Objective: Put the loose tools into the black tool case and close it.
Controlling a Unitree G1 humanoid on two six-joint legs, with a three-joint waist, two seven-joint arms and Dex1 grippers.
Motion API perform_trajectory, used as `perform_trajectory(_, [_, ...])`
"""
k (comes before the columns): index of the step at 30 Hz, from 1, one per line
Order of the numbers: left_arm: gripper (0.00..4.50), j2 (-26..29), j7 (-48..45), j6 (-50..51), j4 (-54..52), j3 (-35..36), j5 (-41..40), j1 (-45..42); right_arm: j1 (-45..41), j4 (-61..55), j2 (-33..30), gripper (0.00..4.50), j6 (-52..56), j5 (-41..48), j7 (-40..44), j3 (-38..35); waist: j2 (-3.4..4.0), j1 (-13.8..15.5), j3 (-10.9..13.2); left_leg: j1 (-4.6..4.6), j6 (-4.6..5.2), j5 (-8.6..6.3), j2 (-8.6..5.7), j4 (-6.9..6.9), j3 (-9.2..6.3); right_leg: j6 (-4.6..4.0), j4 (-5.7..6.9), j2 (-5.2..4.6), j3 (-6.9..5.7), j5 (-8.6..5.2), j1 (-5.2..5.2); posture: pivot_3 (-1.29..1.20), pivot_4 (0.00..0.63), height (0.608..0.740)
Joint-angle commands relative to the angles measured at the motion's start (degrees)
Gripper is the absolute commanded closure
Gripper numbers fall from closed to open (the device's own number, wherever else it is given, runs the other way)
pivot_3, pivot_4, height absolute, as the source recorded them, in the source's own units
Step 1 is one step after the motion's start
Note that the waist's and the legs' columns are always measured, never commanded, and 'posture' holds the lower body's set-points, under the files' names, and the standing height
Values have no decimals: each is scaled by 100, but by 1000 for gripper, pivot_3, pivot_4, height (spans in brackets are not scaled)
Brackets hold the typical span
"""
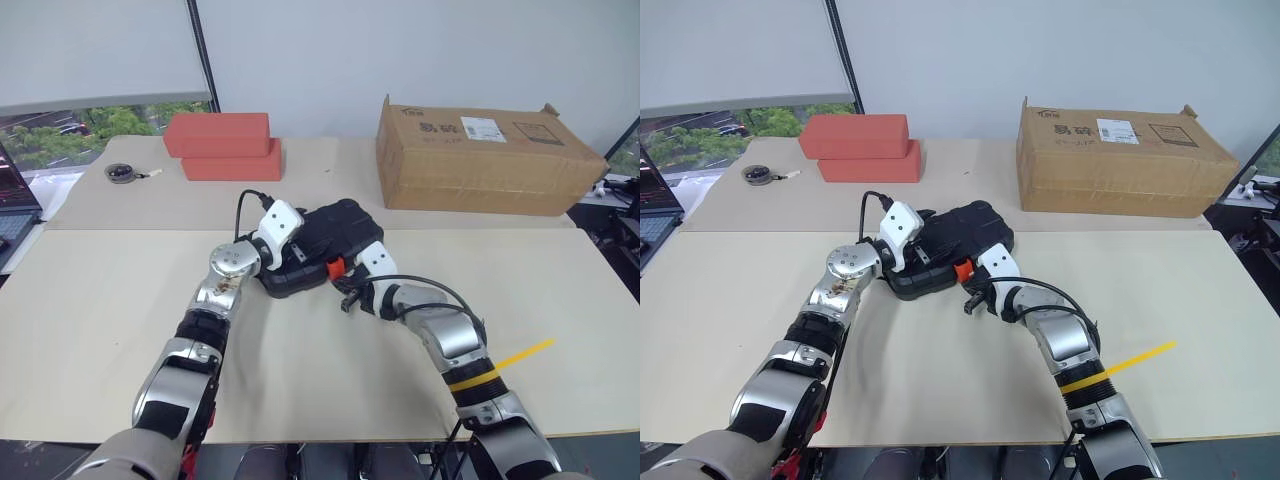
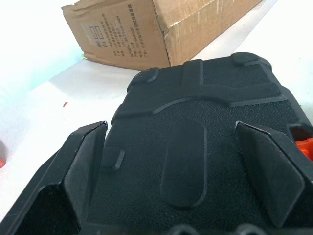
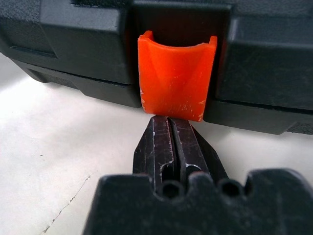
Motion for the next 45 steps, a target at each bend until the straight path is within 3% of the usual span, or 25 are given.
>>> perform_trajectory(1, [0,-100,-12,354,347,-159,108,306,-86,-450,-143,4442,-150,2,16,-184,0,5,0,0,0,0,0,0,0,0,0,0,0,0,0,0,150,712])
perform_trajectory(7, [0,36,-39,406,-26,324,-335,258,473,-803,-552,4442,-381,72,229,-259,4,18,-3,-2,5,-5,-1,-3,-1,0,-10,-4,-1,-1,1,0,150,712])
perform_trajectory(16, [0,1214,-385,805,-1371,1158,-1009,710,1019,-1435,-1008,4442,-932,709,1131,-651,-2,-132,7,-38,34,31,16,-18,8,-2,-7,29,5,-2,-50,0,150,712])
perform_trajectory(28, [0,1293,101,1533,-2836,1394,-1212,1705,54,-165,-452,4442,-1473,255,975,-355,-4,36,12,-56,-13,4,38,-9,9,-14,-14,48,4,-8,-56,0,150,712])
perform_trajectory(32, [0,1420,161,1741,-3168,1686,-1437,1993,62,-260,-487,4442,-1457,326,1032,-444,-4,-16,12,-56,-16,15,39,-13,12,-17,-11,53,4,-9,-59,0,150,712])
perform_trajectory(37, [0,1650,34,2177,-3790,2230,-1938,2777,720,-697,-1060,4442,-1450,683,1345,-993,-3,-37,13,-55,-25,14,45,-19,11,-19,-11,54,3,-10,-61,0,150,712])
perform_trajectory(41, [0,1833,-37,2296,-4043,2458,-2083,3496,1176,-462,-1529,4442,-2071,800,1738,-1418,-1,0,17,-53,-22,-5,42,-17,13,-21,-19,50,4,-12,-56,0,150,712])
perform_trajectory(43, [0,1874,-94,1846,-4083,2591,-1912,4081,1316,36,-1747,3902,-2507,944,1967,-1835,-4,4,19,-55,-24,-8,41,-16,13,-21,-24,50,4,-13,-59,0,150,712])
perform_trajectory(45, [0,1997,-269,2006,-4266,2492,-1875,4637,1321,569,-1853,3447,-2868,1059,2083,-2163,-2,-1,20,-48,-32,-14,42,-15,13,-21,-25,46,6,-13,-56,0,150,712])
